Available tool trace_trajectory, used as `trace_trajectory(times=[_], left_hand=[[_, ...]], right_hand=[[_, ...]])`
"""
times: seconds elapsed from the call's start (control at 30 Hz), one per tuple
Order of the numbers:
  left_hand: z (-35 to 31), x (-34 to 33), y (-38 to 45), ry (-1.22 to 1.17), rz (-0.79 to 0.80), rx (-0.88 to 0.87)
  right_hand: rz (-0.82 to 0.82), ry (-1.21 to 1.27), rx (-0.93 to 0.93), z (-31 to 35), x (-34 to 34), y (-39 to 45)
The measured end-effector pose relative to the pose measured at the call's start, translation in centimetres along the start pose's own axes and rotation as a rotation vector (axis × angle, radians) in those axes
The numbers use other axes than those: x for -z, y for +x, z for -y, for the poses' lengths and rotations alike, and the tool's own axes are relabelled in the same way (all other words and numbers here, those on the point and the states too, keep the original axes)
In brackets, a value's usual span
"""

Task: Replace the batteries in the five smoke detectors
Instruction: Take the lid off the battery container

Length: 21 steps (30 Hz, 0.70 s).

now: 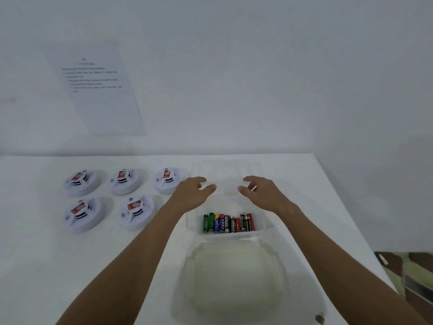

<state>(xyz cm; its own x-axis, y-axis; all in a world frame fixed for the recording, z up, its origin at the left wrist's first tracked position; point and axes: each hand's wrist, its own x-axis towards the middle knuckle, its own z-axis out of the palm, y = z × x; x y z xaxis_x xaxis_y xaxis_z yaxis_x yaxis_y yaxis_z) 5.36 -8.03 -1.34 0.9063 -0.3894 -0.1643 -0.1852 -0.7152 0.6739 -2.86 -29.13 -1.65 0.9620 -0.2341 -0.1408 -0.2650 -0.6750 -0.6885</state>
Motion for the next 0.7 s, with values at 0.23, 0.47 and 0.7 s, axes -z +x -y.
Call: trace_trajectory(times=[0.23, 0.47, 0.7], left_hand=[[2.4, 0.2, -2.2, 0.03, 0.074, -0.062], [2.3, -0.2, -2.0, 0.03, -0.083, -0.077], [1.4, -0.8, -1.5, -0.099, -0.152, -0.057]], right_hand=[[0.143, -0.075, 0.032, -0.7, 0.5, -2.1], [-0.001, 0.006, 0.067, -1.9, -0.5, -1.6], [-0.116, 0.168, 0.008, -2.2, -1.6, -1.4]])
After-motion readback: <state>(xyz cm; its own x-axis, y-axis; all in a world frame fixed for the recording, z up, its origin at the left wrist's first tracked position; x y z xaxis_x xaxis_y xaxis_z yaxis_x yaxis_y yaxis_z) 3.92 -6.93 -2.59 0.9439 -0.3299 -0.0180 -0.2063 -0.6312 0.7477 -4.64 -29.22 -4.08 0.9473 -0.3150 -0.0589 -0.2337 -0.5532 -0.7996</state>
